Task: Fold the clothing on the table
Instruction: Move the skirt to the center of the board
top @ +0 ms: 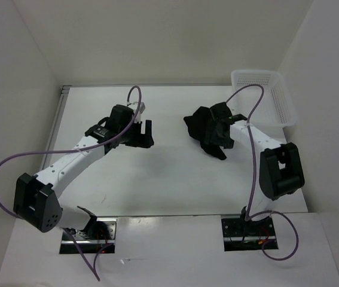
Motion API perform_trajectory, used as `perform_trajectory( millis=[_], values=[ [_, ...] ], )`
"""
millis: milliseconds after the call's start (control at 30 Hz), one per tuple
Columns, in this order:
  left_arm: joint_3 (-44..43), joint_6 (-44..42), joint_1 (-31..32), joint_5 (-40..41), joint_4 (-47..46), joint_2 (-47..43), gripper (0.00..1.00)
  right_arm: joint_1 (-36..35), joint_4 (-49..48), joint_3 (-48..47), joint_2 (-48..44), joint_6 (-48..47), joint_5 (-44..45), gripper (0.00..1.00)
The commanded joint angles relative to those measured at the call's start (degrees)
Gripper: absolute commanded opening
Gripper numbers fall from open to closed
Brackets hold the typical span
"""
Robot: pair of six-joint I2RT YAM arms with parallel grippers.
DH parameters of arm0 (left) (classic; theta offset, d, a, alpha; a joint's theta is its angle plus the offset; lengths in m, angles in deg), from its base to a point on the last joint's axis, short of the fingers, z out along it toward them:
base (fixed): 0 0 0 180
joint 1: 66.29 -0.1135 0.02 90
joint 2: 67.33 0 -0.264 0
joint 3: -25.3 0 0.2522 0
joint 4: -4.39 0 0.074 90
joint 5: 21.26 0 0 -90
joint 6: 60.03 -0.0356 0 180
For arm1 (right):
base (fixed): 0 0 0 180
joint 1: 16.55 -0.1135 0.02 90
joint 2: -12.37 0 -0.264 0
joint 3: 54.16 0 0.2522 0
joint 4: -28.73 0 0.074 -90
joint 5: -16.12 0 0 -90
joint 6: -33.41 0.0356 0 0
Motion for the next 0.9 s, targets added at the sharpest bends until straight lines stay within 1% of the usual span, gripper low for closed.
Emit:
perform_trajectory(
  millis=[0, 67, 100, 167, 200, 233, 300, 333, 400, 467, 533, 567, 600, 667, 700, 733, 767, 800, 833, 867],
  values=[
    [1.1, 1.4, -0.1, -2.1, -2.6, -2.5, 0.9, 0.2, -1.8, 0.2, 4.4, -2.4, 2.1, 0.73],
    [1.1, 1.4, -0.1, -2.1, -2.1, -3.1, 0.9, 0.2, -2.4, 0.2, 5.1, -3.0, 2.1, 0.66],
    [1.1, 1.4, -0.1, -1.6, -2.0, -3.6, 0.9, 0.2, -3.9, 0.2, 5.9, -3.8, 2.1, 0.59],
    [1.6, 1.4, -0.1, -1.5, -1.5, -3.6, 0.9, 0.2, -4.5, -0.4, 6.6, -4.7, 2.1, 0.51],
    [1.6, 1.4, -0.1, -1.5, -1.5, -4.3, 0.9, 0.2, -5.1, -1.1, 6.6, -5.6, 1.2, 0.46],
    [2.2, 1.4, -0.1, -1.0, -1.5, -4.3, 0.9, 0.2, -5.8, -1.8, 6.6, -6.1, -0.6, 0.29],
    [2.2, 1.4, -0.1, -1.0, -1.5, -4.9, 0.9, 0.2, -6.3, -2.4, 6.6, -6.7, -2.0, 0.13],
    [2.2, 1.9, -0.1, -1.0, -1.5, -4.9, 0.9, 0.2, -6.3, -3.2, 6.6, -6.7, -2.0, 0.01],
    [2.7, 1.9, -0.1, -1.0, -1.5, -5.4, 0.89, 0.2, -4.3, -5.4, 4.9, -6.7, -2.5, 0.01],
    [2.7, 1.9, -0.1, -1.0, -1.5, -6.0, 0.88, -2.6, -1.0, -7.4, 1.5, -6.7, -0.8, 0.01],
    [2.7, 1.9, -0.1, -1.0, -1.5, -6.0, 0.85, -5.3, 1.9, -12.3, -1.0, -6.7, 0.4, 0.01],
    [2.7, 1.9, -0.1, -1.6, -1.5, -6.0, 0.83, -7.9, 5.3, -14.7, -2.0, -6.7, 0.4, 0.01],
    [2.7, 1.9, -0.1, -1.6, -1.5, -6.0, 0.83, -9.1, 7.2, -20.5, -3.5, -6.7, -0.7, 0.01],
    [2.7, 1.9, -0.1, -3.0, -1.5, -6.0, 0.83, -12.3, 10.7, -26.9, -4.0, -6.7, -2.5, 0.01],
    [2.7, 1.9, -0.1, -3.6, -2.2, -6.0, 0.85, -13.3, 11.4, -33.2, -4.0, -7.3, -4.2, 0.01],
    [2.0, 1.4, -0.1, -4.9, -2.8, -6.0, 0.85, -13.9, 12.0, -36.3, -4.0, -7.3, -5.2, 0.01],
    [1.1, 0.9, -0.1, -5.6, -2.8, -6.0, 0.86, -14.5, 12.1, -39.2, -3.5, -7.3, -6.1, 0.01],
    [0.5, 0.9, -0.1, -6.2, -3.4, -6.0, 0.86, -15.3, 12.7, -44.6, -2.0, -7.3, -7.5, 0.01],
    [-0.1, 0.4, -0.1, -6.2, -3.4, -6.0, 0.86, -15.3, 12.8, -47.1, -1.1, -7.3, -8.4, 0.01],
    [-1.4, 0.4, -0.1, -6.2, -3.4, -6.0, 0.88, -16.0, 12.8, -51.7, -0.4, -7.3, -8.4, 0.01]
  ],
)
